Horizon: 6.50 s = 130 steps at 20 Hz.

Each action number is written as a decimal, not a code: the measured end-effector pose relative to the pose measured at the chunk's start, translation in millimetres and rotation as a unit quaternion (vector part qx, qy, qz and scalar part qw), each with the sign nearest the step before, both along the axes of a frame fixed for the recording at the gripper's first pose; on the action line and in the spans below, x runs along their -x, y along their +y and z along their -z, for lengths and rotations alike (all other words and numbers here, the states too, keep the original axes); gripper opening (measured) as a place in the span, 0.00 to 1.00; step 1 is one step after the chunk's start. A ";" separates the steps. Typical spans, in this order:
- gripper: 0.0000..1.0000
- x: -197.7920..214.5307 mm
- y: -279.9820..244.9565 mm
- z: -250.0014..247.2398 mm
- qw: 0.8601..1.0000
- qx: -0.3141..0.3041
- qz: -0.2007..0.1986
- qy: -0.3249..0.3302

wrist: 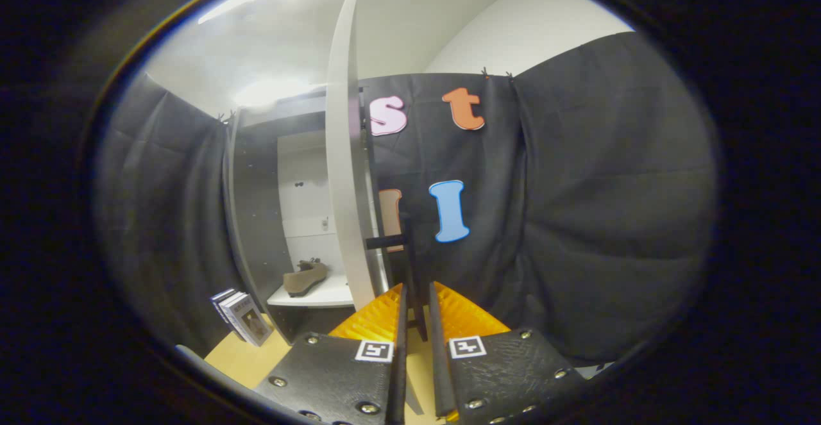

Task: Open the shoe cabinet door, grab the shoes and put them into the shoe cabinet, then close the shoe cabinet door.

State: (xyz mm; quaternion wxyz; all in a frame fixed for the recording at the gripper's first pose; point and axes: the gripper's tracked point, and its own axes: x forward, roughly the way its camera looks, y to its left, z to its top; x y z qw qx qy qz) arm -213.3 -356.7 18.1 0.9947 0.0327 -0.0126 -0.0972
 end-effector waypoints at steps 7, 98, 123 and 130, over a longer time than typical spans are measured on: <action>0.17 7.3 -10.1 -8.0 1.000 0.017 0.001 -0.009; 0.02 -339.9 221.5 164.1 0.983 0.032 -0.054 0.171; 0.17 -490.6 206.1 174.4 0.973 0.024 -0.059 0.222; 0.18 -464.4 212.3 166.8 0.970 0.040 -0.054 0.233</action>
